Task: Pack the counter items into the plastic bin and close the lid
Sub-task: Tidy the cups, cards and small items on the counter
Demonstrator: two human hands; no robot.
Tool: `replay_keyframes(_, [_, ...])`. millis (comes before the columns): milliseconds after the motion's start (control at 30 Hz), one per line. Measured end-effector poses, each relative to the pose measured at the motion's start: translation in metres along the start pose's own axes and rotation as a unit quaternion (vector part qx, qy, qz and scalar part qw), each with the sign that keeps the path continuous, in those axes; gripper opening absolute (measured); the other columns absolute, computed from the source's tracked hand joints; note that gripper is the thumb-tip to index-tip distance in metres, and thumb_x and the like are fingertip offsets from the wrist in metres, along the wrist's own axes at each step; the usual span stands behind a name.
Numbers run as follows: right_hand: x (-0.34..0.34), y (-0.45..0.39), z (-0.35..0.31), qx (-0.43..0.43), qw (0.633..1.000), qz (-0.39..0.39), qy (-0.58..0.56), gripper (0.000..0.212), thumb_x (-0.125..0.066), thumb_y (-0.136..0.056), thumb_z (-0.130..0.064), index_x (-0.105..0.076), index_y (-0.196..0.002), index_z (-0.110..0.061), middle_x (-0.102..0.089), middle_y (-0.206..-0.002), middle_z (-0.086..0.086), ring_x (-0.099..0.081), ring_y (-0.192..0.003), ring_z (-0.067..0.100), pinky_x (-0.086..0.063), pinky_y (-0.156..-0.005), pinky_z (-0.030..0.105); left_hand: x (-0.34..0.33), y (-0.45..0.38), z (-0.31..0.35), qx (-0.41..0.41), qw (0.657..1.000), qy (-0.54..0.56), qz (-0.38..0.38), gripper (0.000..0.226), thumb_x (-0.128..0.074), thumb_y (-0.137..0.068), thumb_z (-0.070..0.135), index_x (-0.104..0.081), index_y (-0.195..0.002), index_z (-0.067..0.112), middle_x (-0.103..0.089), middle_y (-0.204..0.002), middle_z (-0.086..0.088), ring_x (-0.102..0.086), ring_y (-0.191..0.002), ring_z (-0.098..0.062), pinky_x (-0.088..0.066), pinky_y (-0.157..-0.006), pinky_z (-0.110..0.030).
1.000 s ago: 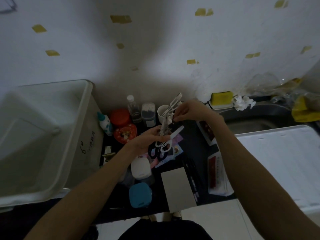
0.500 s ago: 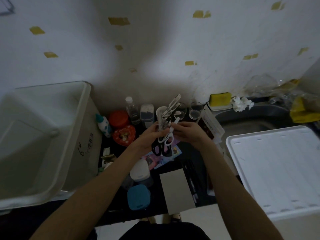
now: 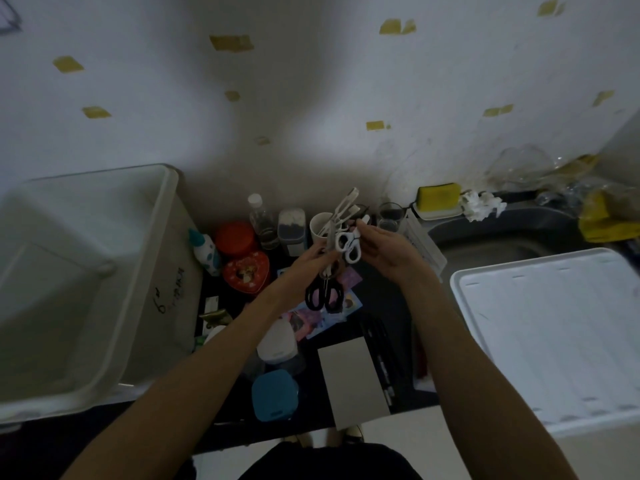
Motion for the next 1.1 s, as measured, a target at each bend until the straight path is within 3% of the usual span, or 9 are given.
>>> replay_keyframes(200, [0.012, -0.006, -0.001, -0.019, 0.999, 0.022, 0.016, 0.015, -0.062, -0.094, -0.017, -0.07, -0.101, -0.007, -0.072, -0.102, 0.013, -0.068, -0.095, 0.024, -0.057, -0.086, 0.037, -0.013, 0.009, 0.008, 0.014, 0.995, 0.099, -0.029, 0.041, -0.039, -0.104, 0.034, -0.054, -0.124, 0.002, -0.064, -0.087, -0.009, -0.062, -0.073, -0.021, -0.054, -0.067, -0.032])
replay_keyframes(300, [0.017, -0.005, -0.01, -0.006, 0.998, 0.033, 0.045, 0.02, -0.063, -0.093, -0.019, -0.069, -0.105, -0.004, -0.07, -0.106, 0.015, -0.067, -0.094, 0.025, -0.056, -0.087, 0.037, -0.009, 0.01, 0.01, 0.024, 0.993, 0.113, -0.005, 0.058, -0.027, -0.105, 0.045, -0.043, -0.143, 0.004, -0.069, -0.111, -0.006, -0.068, -0.097, -0.018, -0.053, -0.078, -0.028])
replay_keyframes(367, [0.014, -0.004, -0.017, 0.005, 0.998, 0.022, 0.054, 0.022, -0.064, -0.093, -0.02, -0.069, -0.106, -0.002, -0.072, -0.101, 0.014, -0.069, -0.088, 0.023, -0.057, -0.086, 0.037, 0.002, 0.006, 0.005, 0.043, 0.995, 0.084, 0.029, 0.058, -0.027, -0.104, 0.047, -0.041, -0.145, 0.009, -0.059, -0.133, -0.011, -0.061, -0.117, -0.024, -0.05, -0.089, -0.034])
replay_keyframes(400, [0.011, -0.003, -0.02, 0.011, 0.997, 0.011, 0.07, 0.024, -0.064, -0.092, -0.02, -0.069, -0.107, -0.002, -0.073, -0.098, 0.014, -0.07, -0.086, 0.023, -0.057, -0.085, 0.036, 0.006, 0.005, 0.004, 0.047, 0.994, 0.089, 0.047, 0.058, -0.03, -0.103, 0.049, -0.043, -0.144, 0.009, -0.055, -0.136, -0.015, -0.06, -0.115, -0.027, -0.05, -0.091, -0.038])
replay_keyframes(533, [0.001, -0.004, -0.014, 0.029, 0.968, 0.008, 0.25, 0.029, -0.07, -0.088, -0.024, -0.072, -0.105, -0.001, -0.075, -0.092, 0.014, -0.071, -0.082, 0.023, -0.058, -0.078, 0.033, -0.011, 0.002, 0.003, 0.052, 0.985, 0.166, -0.004, 0.065, -0.034, -0.1, 0.055, -0.043, -0.145, 0.009, -0.053, -0.14, -0.017, -0.054, -0.126, -0.032, -0.039, -0.11, -0.046])
replay_keyframes(667, [-0.007, -0.007, -0.021, 0.132, 0.894, 0.031, 0.428, 0.035, -0.077, -0.08, -0.036, -0.076, -0.088, -0.002, -0.074, -0.081, 0.017, -0.07, -0.073, 0.022, -0.057, -0.069, 0.033, -0.022, -0.007, -0.008, 0.065, 0.981, 0.18, -0.011, 0.064, -0.042, -0.096, 0.055, -0.044, -0.145, 0.013, -0.055, -0.139, -0.016, -0.051, -0.131, -0.029, -0.03, -0.117, -0.047])
replay_keyframes(900, [-0.007, -0.001, -0.023, 0.18, 0.896, 0.021, 0.404, 0.038, -0.079, -0.08, -0.029, -0.071, -0.113, -0.012, -0.076, -0.094, 0.006, -0.073, -0.083, 0.011, -0.06, -0.077, 0.027, -0.012, -0.013, -0.023, 0.08, 0.981, 0.168, 0.056, 0.064, -0.043, -0.096, 0.056, -0.05, -0.14, 0.011, -0.058, -0.135, -0.018, -0.055, -0.127, -0.029, -0.036, -0.114, -0.045])
replay_keyframes(1033, [-0.005, 0.007, -0.028, 0.229, 0.861, 0.043, 0.451, 0.027, -0.079, -0.08, -0.029, -0.072, -0.1, -0.012, -0.073, -0.086, 0.0, -0.067, -0.075, -0.003, -0.052, -0.068, 0.01, -0.019, -0.018, -0.028, 0.085, 0.977, 0.188, 0.058, 0.066, -0.042, -0.096, 0.057, -0.048, -0.14, 0.008, -0.057, -0.135, -0.019, -0.054, -0.127, -0.03, -0.037, -0.112, -0.045])
replay_keyframes(1100, [0.003, 0.01, -0.025, 0.23, 0.864, 0.064, 0.442, 0.024, -0.079, -0.08, -0.027, -0.072, -0.097, -0.011, -0.071, -0.084, -0.003, -0.064, -0.071, -0.007, -0.049, -0.064, 0.006, -0.019, -0.02, -0.034, 0.094, 0.973, 0.2, 0.069, 0.062, -0.043, -0.098, 0.052, -0.048, -0.139, 0.006, -0.056, -0.136, -0.02, -0.053, -0.128, -0.032, -0.037, -0.113, -0.047])
Point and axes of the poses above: each hand's wrist, its own y-axis away from the middle knuckle, its own x-axis out of the back of the hand, z = x × y, the point moved 10 cm from there along -y, towards the middle knuckle
